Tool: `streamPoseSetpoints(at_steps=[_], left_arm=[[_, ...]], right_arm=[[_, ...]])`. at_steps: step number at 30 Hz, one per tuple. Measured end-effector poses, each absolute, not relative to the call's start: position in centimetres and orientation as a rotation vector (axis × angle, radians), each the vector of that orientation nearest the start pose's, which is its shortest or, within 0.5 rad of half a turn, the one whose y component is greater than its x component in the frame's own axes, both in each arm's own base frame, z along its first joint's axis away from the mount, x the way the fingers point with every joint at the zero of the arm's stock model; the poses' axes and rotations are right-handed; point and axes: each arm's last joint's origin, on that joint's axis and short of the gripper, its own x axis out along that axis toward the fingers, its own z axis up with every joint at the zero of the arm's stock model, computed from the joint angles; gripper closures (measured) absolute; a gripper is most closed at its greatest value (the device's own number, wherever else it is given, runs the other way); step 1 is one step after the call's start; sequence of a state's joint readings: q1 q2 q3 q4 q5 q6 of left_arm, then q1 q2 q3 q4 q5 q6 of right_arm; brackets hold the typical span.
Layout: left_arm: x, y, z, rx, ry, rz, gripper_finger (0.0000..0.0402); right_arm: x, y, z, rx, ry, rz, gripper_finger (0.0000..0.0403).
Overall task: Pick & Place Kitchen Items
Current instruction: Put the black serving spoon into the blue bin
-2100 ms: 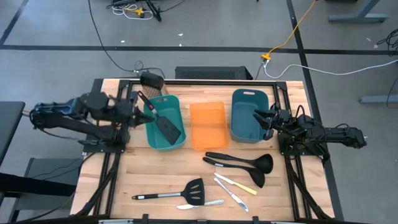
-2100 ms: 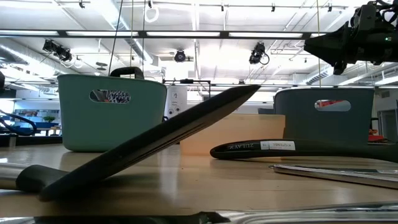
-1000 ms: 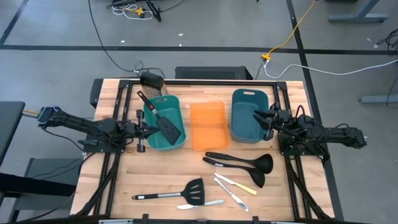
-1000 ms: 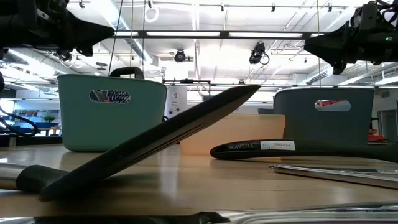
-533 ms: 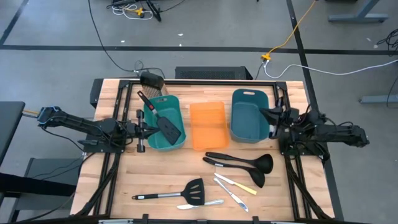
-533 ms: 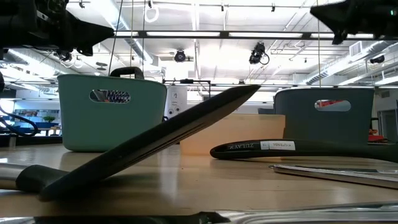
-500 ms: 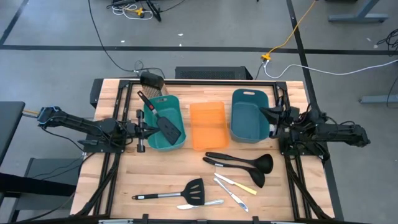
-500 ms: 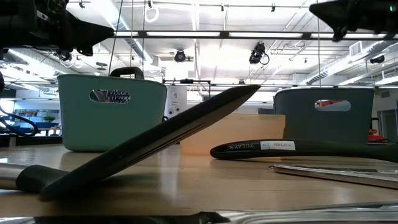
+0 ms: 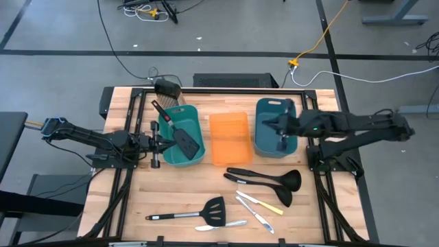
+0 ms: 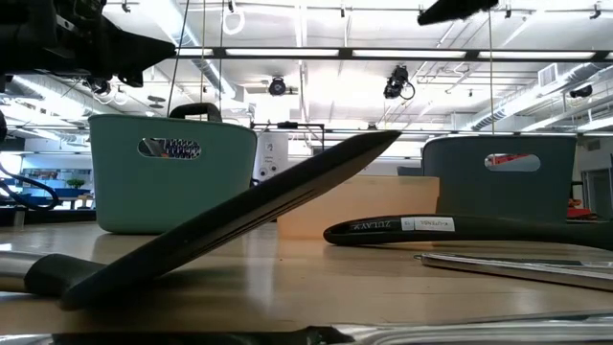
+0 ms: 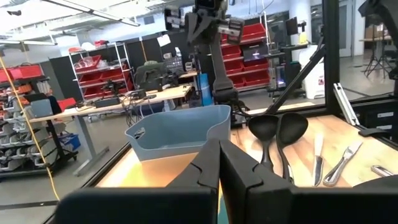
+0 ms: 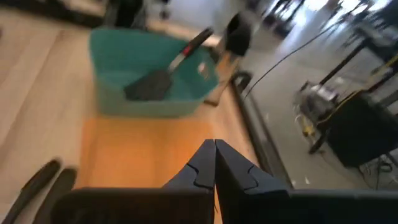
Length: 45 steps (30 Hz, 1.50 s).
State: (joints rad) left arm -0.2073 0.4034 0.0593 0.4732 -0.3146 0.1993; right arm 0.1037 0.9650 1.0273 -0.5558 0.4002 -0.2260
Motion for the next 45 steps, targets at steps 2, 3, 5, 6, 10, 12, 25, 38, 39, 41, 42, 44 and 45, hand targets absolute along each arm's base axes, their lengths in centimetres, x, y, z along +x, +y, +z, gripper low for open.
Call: streamPoseSetpoints(at_steps=[2,3,5,6,10,12,25,38,39,41,42,44,45], left_arm=[[12.2,-1.7,19.3,0.167,-0.116,0.104,0.0395],[12.2,-1.7,19.3,0.167,-0.116,0.096,0.0395],[12.2,-1.7,19.3,0.168,-0.117,0.09,0.0395],[12.2,-1.7,19.3,0.168,-0.117,0.089,0.0395],[12.2,-1.7,19.3,0.17,-0.117,0.089,0.0395],[12.2,-1.7,19.3,0.17,-0.117,0.089,0.0395],[12.2,-1.7,19.3,0.17,-0.117,0.089,0.0394],[12.2,-1.7,19.3,0.164,-0.11,0.086,0.0394],[12.2,-1.7,19.3,0.164,-0.11,0.086,0.0394],[12.2,-1.7,19.3,0.164,-0.11,0.087,0.0394],[12.2,-1.7,19.3,0.164,-0.11,0.087,0.0394],[12.2,-1.7,19.3,0.164,-0.11,0.087,0.0394],[12.2,-1.7,19.3,0.164,-0.11,0.087,0.0394]], right_arm=[[20.7,1.6,35.8,-0.383,0.608,-0.207,0.0394],[21.5,2.0,35.9,-0.405,0.656,-0.197,0.0391],[22.9,3.0,36.1,-0.44,0.738,-0.161,0.0382],[23.5,3.5,36.2,-0.453,0.778,-0.144,0.0375],[25.5,5.2,35.4,-0.474,0.962,-0.108,0.034],[26.5,6.0,34.4,-0.432,1.046,-0.063,0.0318],[31.1,10.9,26.9,-0.178,1.307,0.176,0.0199],[30.6,11.9,19.9,-0.039,1.363,0.092,0.0206],[30.5,12.1,19.7,-0.031,1.352,0.091,0.0206],[30.4,12.4,19.3,-0.018,1.339,0.089,0.0206],[30.4,12.6,19.1,-0.011,1.326,0.091,0.0206],[30.2,12.9,18.6,-0.004,1.304,0.074,0.0206],[30.1,13.0,18.5,-0.002,1.3,0.055,0.0206]])
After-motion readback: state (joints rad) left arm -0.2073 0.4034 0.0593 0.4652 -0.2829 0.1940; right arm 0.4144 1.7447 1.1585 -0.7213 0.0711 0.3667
